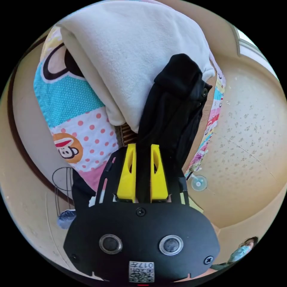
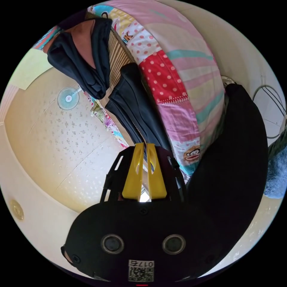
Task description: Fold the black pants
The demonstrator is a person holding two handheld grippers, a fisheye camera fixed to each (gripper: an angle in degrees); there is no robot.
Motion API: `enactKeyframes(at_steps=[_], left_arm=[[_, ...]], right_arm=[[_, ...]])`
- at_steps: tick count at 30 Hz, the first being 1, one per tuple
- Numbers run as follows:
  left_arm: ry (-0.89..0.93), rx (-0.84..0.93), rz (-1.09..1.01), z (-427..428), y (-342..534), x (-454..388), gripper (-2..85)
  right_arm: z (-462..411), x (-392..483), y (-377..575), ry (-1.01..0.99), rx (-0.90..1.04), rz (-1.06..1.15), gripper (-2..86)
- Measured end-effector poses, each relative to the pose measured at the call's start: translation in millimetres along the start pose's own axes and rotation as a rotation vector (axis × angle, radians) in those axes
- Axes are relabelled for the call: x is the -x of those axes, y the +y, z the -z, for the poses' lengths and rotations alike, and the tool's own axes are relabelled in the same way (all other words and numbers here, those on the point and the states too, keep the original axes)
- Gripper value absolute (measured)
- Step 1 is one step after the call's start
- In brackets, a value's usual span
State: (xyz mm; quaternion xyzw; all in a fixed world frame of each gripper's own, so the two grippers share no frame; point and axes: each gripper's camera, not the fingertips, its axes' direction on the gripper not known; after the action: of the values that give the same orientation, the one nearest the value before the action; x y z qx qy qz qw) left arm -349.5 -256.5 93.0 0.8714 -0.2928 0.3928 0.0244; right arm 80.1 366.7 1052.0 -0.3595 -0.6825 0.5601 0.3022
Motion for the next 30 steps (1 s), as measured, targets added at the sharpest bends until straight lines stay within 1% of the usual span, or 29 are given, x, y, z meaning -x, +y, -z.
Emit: enactKeyframes(at_steps=[3, 5, 8, 12, 15, 20, 22, 24, 25, 28, 30], left_arm=[[0.091, 0.024, -0.017, 3, 6, -3, 5.1], [0.135, 0.045, -0.032, 9, 9, -10, 5.1], [0.174, 0.086, -0.114, 22, 16, -35, 5.1], [0.119, 0.133, -0.246, 39, 24, -80, 5.1], [0.051, 0.144, -0.32, 45, 27, -109, 5.1], [-0.029, 0.146, -0.388, 45, 34, -142, 5.1], [-0.047, 0.146, -0.407, 44, 39, -149, 5.1], [-0.071, 0.139, -0.415, 44, 45, -156, 5.1], [-0.079, 0.136, -0.416, 44, 46, -158, 5.1], [-0.12, 0.096, -0.44, 50, 54, -174, 5.1], [-0.134, 0.057, -0.496, 53, 63, -203, 5.0]], right_arm=[[-17, -11, 7, 0.021, -0.028, -0.008, 9.7], [-26, -18, 10, 0.02, -0.049, -0.005, 11.4], [-38, -29, 11, 0.015, -0.106, -0.004, 12.4], [-46, -35, 16, -0.043, -0.276, 0.017, 12.9], [-50, -34, 13, -0.029, -0.343, 0.023, 12.6], [-57, -23, 1, 0.082, -0.359, 0.054, 11.3], [-61, -17, -3, 0.119, -0.346, 0.073, 9.0], [-70, -9, -11, 0.157, -0.283, 0.111, 4.2], [-73, -5, -12, 0.172, -0.265, 0.131, 3.7], [-89, 28, -13, 0.29, -0.205, 0.233, 2.1], [-107, 74, -3, 0.389, -0.193, 0.369, 1.4]])
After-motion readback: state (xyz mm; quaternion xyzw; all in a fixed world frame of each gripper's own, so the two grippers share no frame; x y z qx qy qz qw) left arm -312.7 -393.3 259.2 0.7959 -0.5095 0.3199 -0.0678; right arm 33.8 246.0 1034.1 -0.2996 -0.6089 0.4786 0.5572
